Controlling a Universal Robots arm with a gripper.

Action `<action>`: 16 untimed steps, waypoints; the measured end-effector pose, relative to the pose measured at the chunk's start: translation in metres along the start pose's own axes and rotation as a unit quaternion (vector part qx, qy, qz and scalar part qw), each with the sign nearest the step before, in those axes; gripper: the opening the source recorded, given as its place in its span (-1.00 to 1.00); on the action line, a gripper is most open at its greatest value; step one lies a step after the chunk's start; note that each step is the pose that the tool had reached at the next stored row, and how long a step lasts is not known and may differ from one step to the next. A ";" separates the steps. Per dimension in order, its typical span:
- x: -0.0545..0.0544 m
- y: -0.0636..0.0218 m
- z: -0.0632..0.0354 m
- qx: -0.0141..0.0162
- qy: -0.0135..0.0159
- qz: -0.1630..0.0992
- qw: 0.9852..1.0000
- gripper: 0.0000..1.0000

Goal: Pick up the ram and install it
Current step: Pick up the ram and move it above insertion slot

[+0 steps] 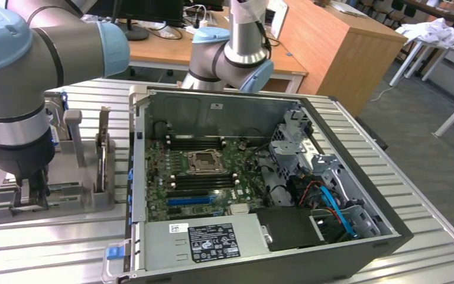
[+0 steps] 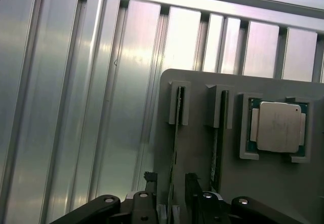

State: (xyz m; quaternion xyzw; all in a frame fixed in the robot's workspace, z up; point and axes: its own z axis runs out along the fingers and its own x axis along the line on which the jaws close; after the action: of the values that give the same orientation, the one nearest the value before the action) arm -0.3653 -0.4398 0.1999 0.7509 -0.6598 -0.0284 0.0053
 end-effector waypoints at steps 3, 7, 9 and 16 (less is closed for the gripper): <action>0.000 0.0000 0.0001 0.000 0.000 0.000 1.000 -0.29; 0.000 -0.0001 0.0002 0.000 0.000 0.000 1.000 -0.32; 0.000 -0.0001 0.0002 0.000 0.000 0.000 1.000 -0.44; 0.000 -0.0001 0.0001 0.000 0.000 0.000 1.000 -0.76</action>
State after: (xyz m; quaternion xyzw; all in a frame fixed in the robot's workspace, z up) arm -0.3653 -0.4398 0.1997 0.7509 -0.6598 -0.0284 0.0052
